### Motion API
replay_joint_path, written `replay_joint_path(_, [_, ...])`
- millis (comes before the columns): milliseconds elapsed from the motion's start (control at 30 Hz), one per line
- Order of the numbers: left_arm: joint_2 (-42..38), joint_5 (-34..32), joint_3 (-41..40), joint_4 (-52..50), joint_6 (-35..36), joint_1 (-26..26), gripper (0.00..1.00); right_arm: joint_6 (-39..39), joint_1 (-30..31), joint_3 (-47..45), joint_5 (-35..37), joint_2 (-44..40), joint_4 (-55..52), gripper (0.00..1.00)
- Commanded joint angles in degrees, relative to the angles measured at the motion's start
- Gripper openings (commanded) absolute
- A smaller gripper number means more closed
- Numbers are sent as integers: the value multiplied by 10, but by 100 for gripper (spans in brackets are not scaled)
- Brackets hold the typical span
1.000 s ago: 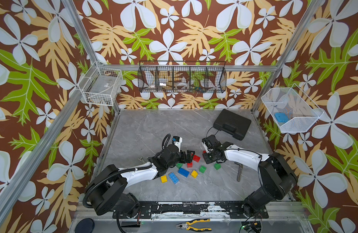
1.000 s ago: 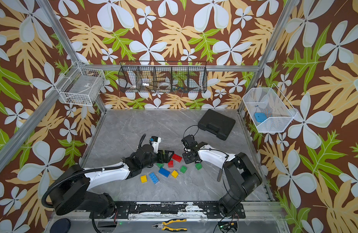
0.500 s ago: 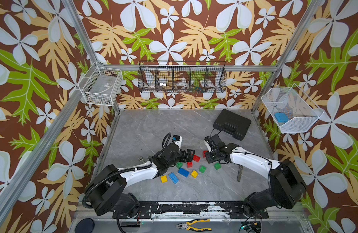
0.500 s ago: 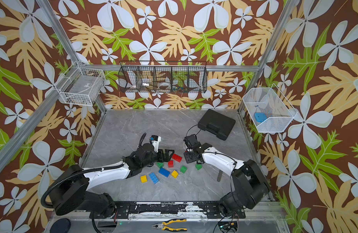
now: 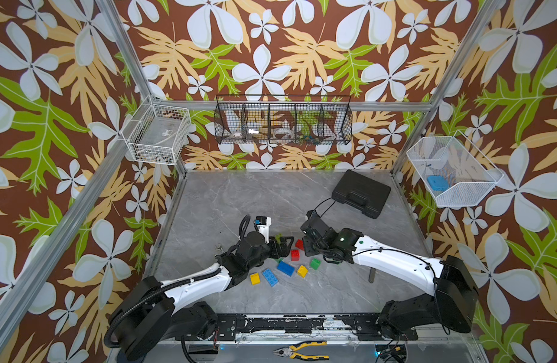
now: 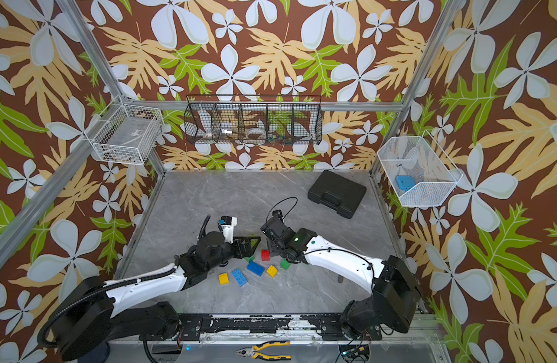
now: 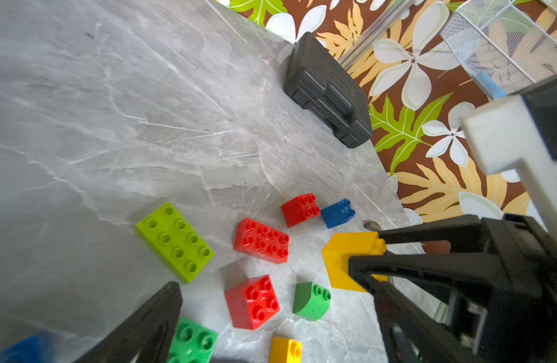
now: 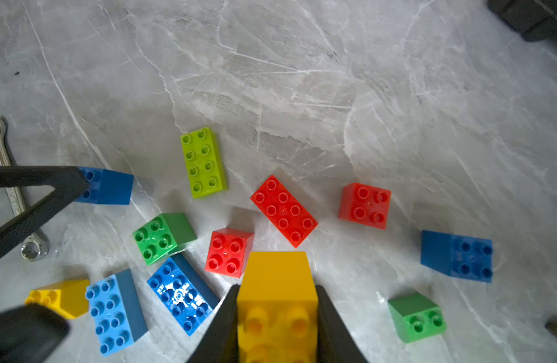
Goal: Assemble a fork with lego
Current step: Assemble the lego brick with the lego brick.
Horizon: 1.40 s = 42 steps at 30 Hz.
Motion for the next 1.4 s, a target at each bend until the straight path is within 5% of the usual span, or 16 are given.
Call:
replay_joint_path(0, [-41,46,-41,41,-26,32,97,74,17,17,16,26,-18,0])
replay_joint_path(200, [-108,63,-85,20,-24,66,97,102,58,64,17,100,-26,0])
replay_joint_path(500, [-101,106,-100,50,-22,91,98,108,60,95,15,140,-48,0])
replay_joint_path(1367, [-95,105,-108,66,-22,94,98,107,39,102,2,156,-49,0])
